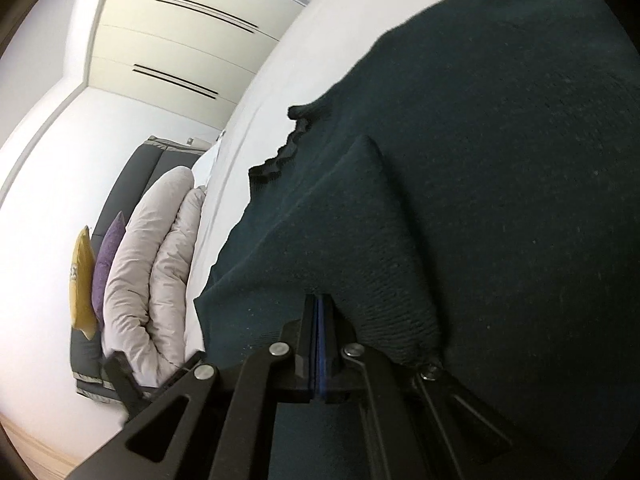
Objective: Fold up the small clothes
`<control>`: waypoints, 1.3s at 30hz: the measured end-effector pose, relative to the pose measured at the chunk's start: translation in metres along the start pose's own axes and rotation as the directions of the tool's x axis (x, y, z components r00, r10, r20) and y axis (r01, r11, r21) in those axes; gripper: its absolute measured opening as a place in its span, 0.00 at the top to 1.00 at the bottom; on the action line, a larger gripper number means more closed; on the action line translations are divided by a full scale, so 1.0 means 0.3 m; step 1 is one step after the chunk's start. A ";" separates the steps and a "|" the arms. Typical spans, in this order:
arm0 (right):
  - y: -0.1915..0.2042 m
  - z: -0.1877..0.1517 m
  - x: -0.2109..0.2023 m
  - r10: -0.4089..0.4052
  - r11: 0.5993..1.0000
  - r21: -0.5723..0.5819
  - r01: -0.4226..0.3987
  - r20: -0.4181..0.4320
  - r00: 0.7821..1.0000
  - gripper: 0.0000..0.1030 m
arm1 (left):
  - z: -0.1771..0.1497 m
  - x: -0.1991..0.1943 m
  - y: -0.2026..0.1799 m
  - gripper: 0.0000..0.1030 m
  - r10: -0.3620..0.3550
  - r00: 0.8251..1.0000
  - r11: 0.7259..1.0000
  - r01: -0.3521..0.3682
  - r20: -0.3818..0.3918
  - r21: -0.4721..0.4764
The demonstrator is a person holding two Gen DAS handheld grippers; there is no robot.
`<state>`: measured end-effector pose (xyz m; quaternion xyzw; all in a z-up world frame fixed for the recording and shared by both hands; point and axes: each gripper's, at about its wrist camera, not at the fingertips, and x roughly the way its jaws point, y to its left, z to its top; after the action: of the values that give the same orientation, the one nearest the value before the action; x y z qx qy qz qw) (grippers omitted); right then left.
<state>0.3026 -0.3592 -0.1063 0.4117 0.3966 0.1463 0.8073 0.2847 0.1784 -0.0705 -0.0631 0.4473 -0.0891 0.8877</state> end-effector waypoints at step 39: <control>-0.683 -0.140 -1.256 -0.309 0.819 0.571 -0.055 0.520 0.796 0.51 | -0.185 -0.332 -0.455 0.19 -0.039 0.973 0.994 0.013 0.226 0.112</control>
<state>0.0100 -0.6749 -0.0851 0.6247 0.1778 -0.1691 0.7413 0.1679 0.0647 0.0007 -0.0297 0.3362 -0.1174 0.9340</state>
